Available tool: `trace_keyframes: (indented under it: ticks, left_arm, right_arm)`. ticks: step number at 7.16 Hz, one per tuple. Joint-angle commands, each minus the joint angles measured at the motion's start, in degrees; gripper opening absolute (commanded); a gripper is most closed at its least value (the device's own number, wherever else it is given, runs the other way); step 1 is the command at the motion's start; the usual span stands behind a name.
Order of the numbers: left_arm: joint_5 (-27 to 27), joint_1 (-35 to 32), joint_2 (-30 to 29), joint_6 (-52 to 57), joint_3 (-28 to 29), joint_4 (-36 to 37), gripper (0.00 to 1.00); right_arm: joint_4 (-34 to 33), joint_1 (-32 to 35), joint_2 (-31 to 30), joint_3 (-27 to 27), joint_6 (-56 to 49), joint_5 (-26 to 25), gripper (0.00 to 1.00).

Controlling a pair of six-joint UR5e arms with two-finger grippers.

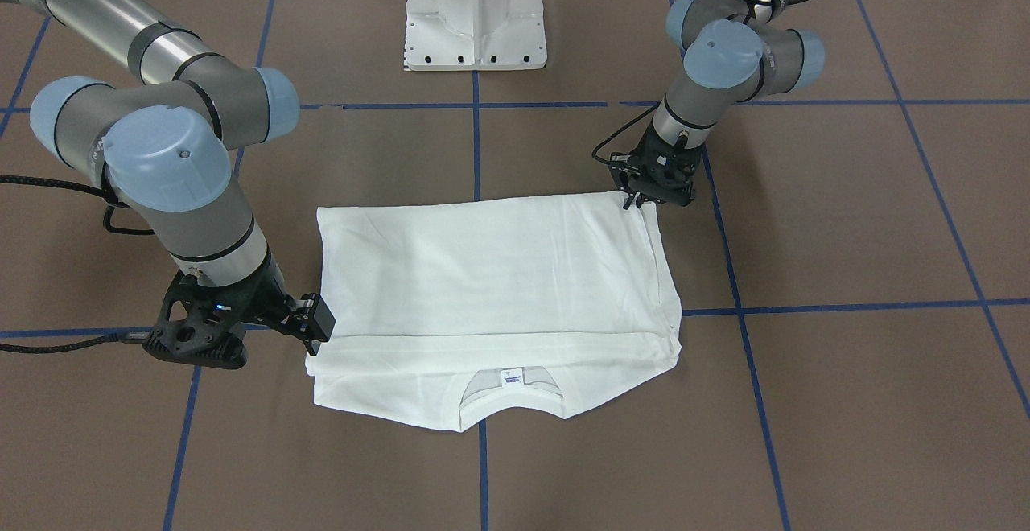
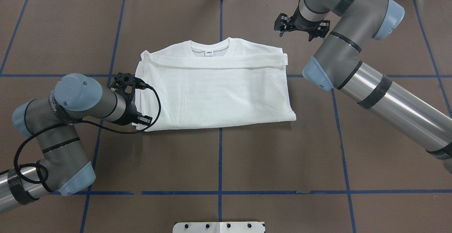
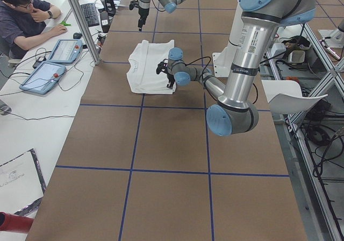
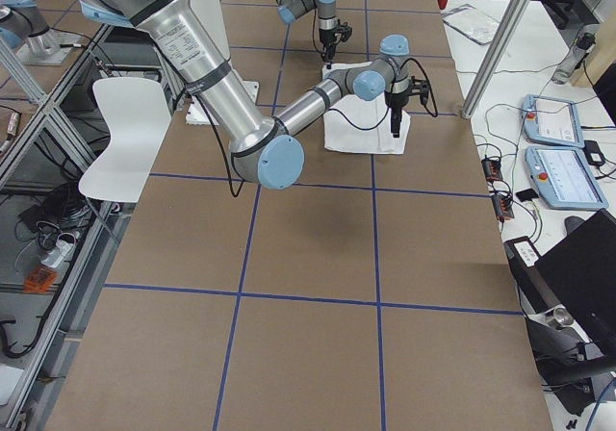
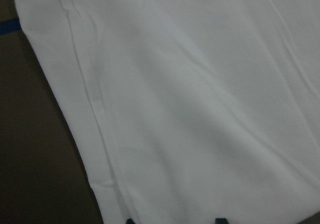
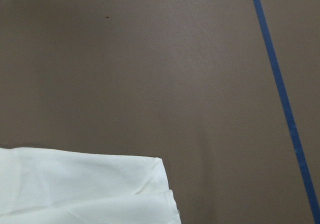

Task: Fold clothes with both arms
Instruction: 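Move the left gripper to the folded shirt's side edge and grasp it, then drag the folded shirt with the left gripper away from the robot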

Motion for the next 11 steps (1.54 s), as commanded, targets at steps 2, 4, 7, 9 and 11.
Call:
trace_keyframes:
  ticks: [2, 4, 7, 9, 11]
  left_arm:
    - [0.07, -1.12, 1.31, 3.73, -1.02, 0.68, 0.00]
    - [0.51, -10.30, 1.50, 17.22, 2.20, 0.95, 0.00]
    - [0.42, -22.19, -9.79, 29.06, 21.40, -1.15, 0.00]
    - [4.08, -23.80, -20.68, 28.81, 36.17, -6.50, 0.00]
    - [7.97, -24.15, -30.01, 28.20, 47.79, -8.44, 0.00]
  right_arm:
    - [0.02, -0.02, -0.02, 0.00, 0.03, -0.03, 1.00]
    - [0.02, -0.02, -0.02, 0.00, 0.11, -0.03, 1.00]
    - [0.02, -0.11, -0.02, 0.00, 0.38, -0.03, 1.00]
    - [0.02, -0.11, 0.07, 0.44, 0.82, -0.03, 1.00]
    - [0.02, -0.20, 0.24, 0.88, 1.08, -0.12, 1.00]
